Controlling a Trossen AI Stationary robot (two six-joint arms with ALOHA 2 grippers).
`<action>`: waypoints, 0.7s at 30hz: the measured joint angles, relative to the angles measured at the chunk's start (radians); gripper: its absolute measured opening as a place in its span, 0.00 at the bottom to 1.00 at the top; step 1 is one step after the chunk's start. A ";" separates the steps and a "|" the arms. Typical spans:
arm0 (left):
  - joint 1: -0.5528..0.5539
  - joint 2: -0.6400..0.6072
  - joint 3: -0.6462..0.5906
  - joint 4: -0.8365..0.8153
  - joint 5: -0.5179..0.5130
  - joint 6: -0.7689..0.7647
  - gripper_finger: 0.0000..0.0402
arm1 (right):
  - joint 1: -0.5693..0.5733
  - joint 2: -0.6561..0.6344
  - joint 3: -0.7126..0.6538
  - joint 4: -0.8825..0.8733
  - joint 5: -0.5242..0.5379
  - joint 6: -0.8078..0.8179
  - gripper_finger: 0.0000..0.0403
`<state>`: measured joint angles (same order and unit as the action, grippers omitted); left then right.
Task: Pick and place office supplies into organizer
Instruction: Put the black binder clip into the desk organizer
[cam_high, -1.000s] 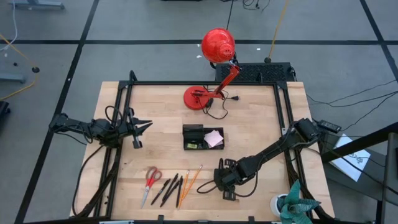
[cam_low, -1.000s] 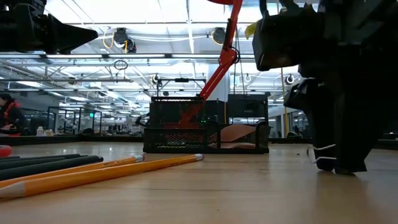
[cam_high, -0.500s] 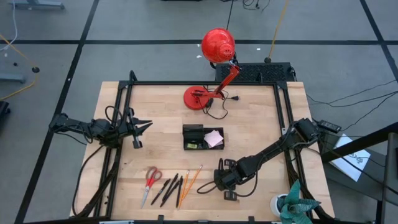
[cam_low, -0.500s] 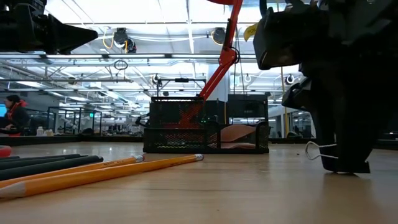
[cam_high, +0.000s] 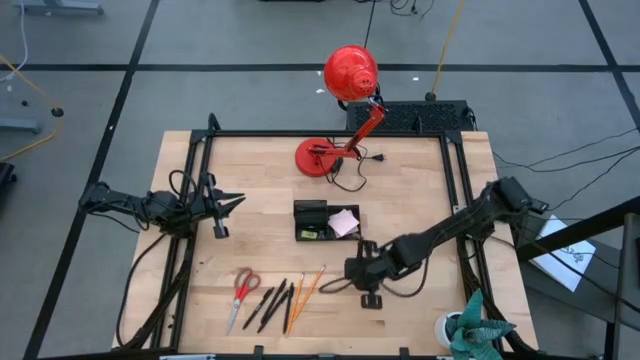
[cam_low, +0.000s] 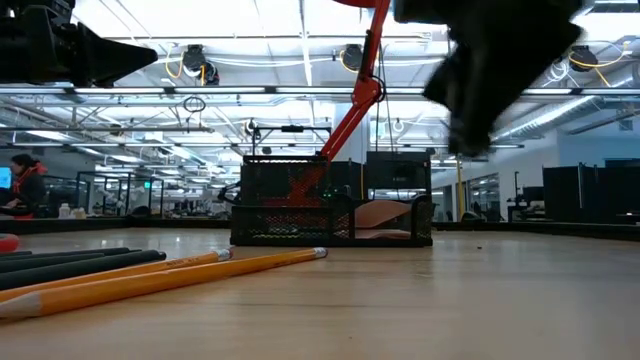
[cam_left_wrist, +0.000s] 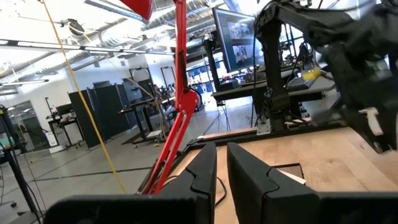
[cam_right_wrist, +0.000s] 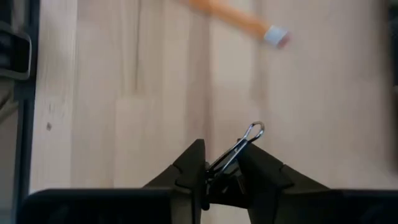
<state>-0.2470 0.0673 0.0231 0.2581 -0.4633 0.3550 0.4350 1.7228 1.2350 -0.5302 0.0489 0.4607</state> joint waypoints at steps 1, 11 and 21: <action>0.000 0.000 0.000 0.000 0.000 0.000 0.12 | -0.011 -0.020 0.000 0.003 0.017 -0.023 0.17; 0.000 0.000 0.000 0.000 -0.002 0.006 0.12 | -0.146 -0.156 0.001 0.155 0.113 -0.275 0.19; 0.000 0.000 0.000 0.000 -0.006 0.008 0.12 | -0.252 0.001 0.002 0.441 0.154 -0.503 0.19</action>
<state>-0.2472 0.0673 0.0231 0.2583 -0.4697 0.3626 0.1829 1.7238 1.2366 -0.0894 0.2025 -0.0423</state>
